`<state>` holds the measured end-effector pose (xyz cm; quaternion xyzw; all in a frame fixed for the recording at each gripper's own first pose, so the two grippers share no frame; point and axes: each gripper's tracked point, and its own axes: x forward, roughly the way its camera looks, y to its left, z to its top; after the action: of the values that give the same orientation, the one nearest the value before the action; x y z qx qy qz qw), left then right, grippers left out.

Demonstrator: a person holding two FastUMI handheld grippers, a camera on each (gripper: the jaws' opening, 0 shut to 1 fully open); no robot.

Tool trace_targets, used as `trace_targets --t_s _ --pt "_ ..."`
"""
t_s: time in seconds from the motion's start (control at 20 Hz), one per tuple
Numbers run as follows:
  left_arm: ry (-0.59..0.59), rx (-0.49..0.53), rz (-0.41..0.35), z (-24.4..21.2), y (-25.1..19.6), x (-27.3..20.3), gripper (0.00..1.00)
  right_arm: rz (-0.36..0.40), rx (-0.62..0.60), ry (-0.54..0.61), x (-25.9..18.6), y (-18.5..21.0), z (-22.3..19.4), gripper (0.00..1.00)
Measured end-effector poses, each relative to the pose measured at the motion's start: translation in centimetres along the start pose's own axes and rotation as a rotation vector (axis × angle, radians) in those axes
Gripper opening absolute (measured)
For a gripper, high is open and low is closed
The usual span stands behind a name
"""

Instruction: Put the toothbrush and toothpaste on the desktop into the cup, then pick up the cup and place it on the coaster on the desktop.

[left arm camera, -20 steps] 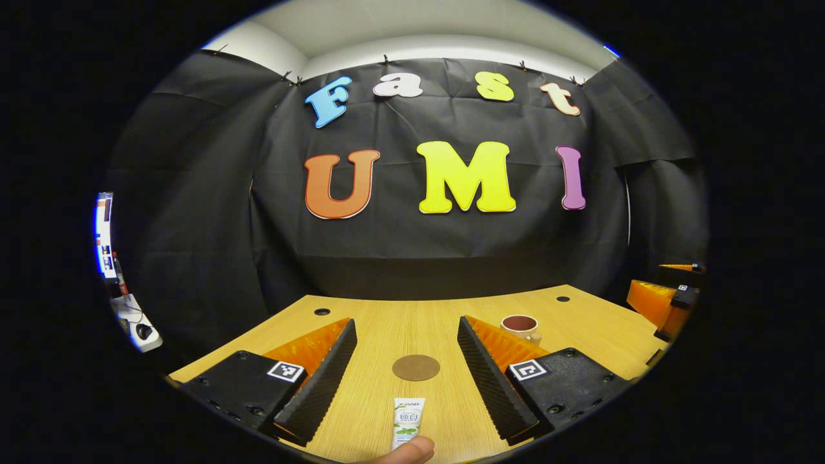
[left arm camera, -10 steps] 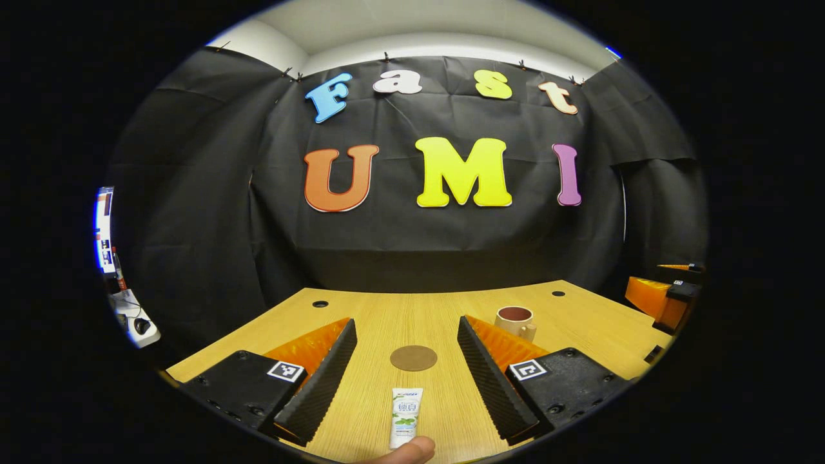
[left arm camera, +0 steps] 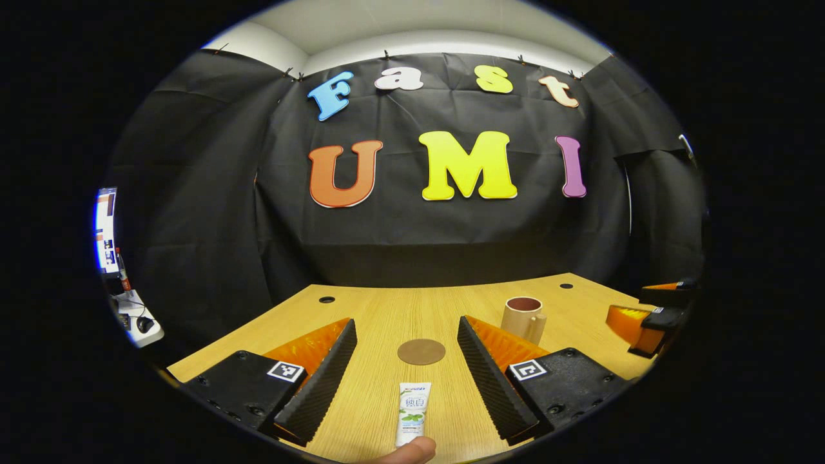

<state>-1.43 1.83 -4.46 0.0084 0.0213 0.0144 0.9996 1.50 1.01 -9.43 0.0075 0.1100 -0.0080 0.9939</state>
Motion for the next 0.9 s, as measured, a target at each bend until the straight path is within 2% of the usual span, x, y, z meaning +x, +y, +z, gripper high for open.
trace_targets --t_s 0.3,0.6,0.7,0.75,0.9 --pt "0.052 0.007 -0.002 -2.3 0.2 0.9 0.99 0.043 -0.006 0.201 4.0 2.6 -6.7 0.94" --pt "0.081 -0.003 0.003 -3.4 1.1 1.5 1.00 0.064 0.008 0.356 5.8 4.5 -10.4 0.73" --pt "0.112 -0.010 0.000 -4.5 1.3 1.7 1.00 0.064 0.019 0.380 6.6 4.8 -10.7 0.48" --pt "0.131 -0.017 -0.003 -5.0 1.2 1.7 0.99 0.065 0.022 0.389 6.8 4.9 -10.9 0.51" --pt "0.203 -0.070 -0.012 -6.8 1.3 1.7 0.99 0.069 0.025 0.423 7.1 5.3 -11.5 0.41"
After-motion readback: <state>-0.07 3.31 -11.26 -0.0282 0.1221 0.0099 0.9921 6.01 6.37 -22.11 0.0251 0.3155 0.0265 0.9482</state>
